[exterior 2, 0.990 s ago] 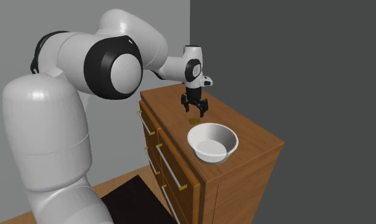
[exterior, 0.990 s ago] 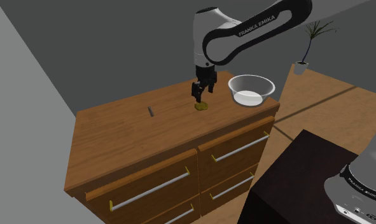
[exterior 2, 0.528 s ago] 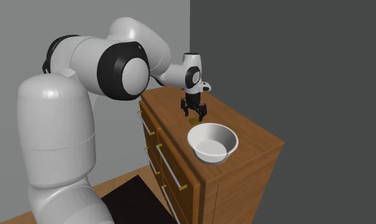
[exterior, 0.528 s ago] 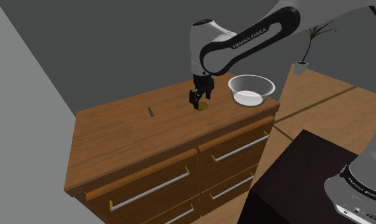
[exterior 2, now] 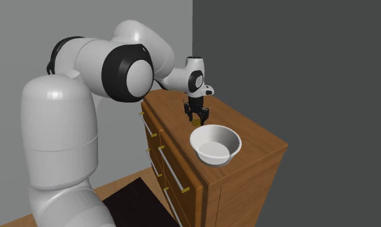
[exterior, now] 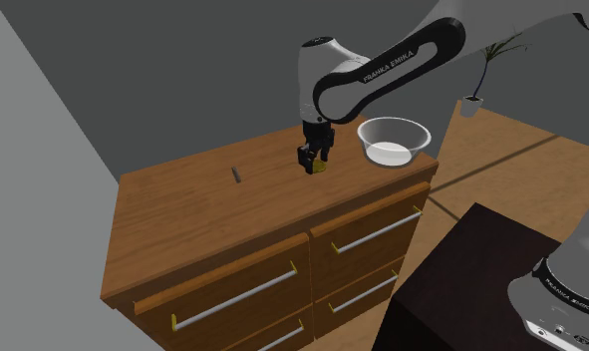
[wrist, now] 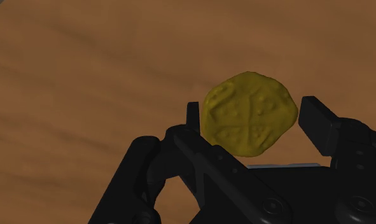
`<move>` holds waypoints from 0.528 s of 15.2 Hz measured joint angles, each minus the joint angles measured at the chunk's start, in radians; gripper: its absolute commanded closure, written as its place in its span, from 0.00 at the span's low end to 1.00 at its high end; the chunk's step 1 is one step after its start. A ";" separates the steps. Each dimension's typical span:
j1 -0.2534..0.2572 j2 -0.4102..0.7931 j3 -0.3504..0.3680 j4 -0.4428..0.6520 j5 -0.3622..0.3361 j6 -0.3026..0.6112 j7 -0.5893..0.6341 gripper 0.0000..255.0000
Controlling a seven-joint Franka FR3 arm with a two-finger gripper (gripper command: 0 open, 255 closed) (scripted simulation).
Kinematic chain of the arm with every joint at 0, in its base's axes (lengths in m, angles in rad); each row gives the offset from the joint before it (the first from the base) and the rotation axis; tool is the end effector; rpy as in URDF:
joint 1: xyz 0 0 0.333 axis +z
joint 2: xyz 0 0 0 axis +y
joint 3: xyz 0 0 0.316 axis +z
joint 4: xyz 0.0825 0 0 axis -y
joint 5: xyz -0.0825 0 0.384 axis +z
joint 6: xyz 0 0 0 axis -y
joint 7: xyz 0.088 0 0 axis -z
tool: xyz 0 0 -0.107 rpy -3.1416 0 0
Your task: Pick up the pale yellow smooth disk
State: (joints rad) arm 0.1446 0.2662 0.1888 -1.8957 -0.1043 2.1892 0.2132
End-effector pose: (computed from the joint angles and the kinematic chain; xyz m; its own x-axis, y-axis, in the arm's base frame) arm 0.5874 0.1933 0.3688 0.9844 0.1716 0.0393 0.1705 -0.9849 0.0299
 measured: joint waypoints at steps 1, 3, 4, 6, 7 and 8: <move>0.000 0.000 0.000 0.000 0.000 0.000 0.000 1.00; 0.000 -0.001 0.000 -0.001 0.000 0.000 0.000 1.00; 0.000 -0.001 0.000 -0.001 0.000 0.000 0.000 1.00; 0.000 -0.003 0.000 0.001 0.001 -0.004 -0.001 1.00; 0.000 -0.007 0.001 0.005 0.002 -0.013 -0.001 1.00; 0.000 -0.012 0.002 0.011 0.004 -0.024 -0.002 1.00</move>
State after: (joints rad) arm 0.1447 0.2542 0.1905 -1.8845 -0.1003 2.1647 0.2116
